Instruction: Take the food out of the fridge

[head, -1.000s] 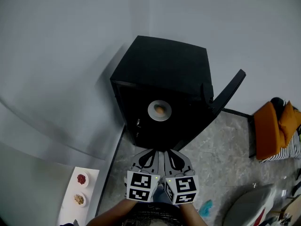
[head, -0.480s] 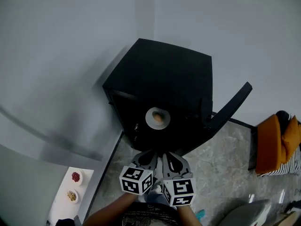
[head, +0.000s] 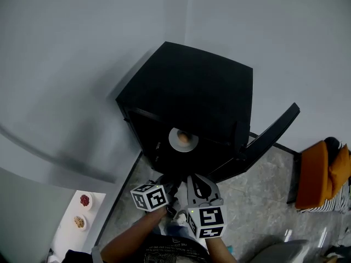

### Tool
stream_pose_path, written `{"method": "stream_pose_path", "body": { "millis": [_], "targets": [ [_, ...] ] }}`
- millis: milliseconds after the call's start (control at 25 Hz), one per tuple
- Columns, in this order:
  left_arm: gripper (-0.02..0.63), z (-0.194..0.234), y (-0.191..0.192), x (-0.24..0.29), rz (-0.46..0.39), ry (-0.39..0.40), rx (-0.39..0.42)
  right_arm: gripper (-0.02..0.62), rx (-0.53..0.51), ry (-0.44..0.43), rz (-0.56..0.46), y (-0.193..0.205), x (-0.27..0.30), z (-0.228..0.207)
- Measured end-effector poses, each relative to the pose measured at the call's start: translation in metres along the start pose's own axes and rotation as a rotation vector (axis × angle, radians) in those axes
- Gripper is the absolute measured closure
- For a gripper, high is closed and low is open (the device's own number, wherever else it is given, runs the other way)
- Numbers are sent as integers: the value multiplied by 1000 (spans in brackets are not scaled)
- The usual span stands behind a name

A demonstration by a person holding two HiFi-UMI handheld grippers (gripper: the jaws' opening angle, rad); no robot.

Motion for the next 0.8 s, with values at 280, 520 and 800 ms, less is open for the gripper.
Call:
{"method": "stream_pose_path", "body": {
  "millis": [280, 520, 800],
  "targets": [
    [592, 56, -12, 20, -39, 96, -214, 574, 13, 71, 15, -8, 29, 2],
    [592, 103, -33, 28, 26, 54, -237, 574, 11, 168, 32, -24, 52, 12],
    [592, 138, -38, 45, 66, 91, -323, 574, 27, 245, 36, -36, 70, 24]
  ]
}}
Point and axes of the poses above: the fingertips, and each gripper's own axes: x forward along the fingers, z to its left, y out of its underside, the point moved 8 cm from there along -x, backward along the fingers, and after that the axes turned 3 degrees about y, right-handed, at the moved point
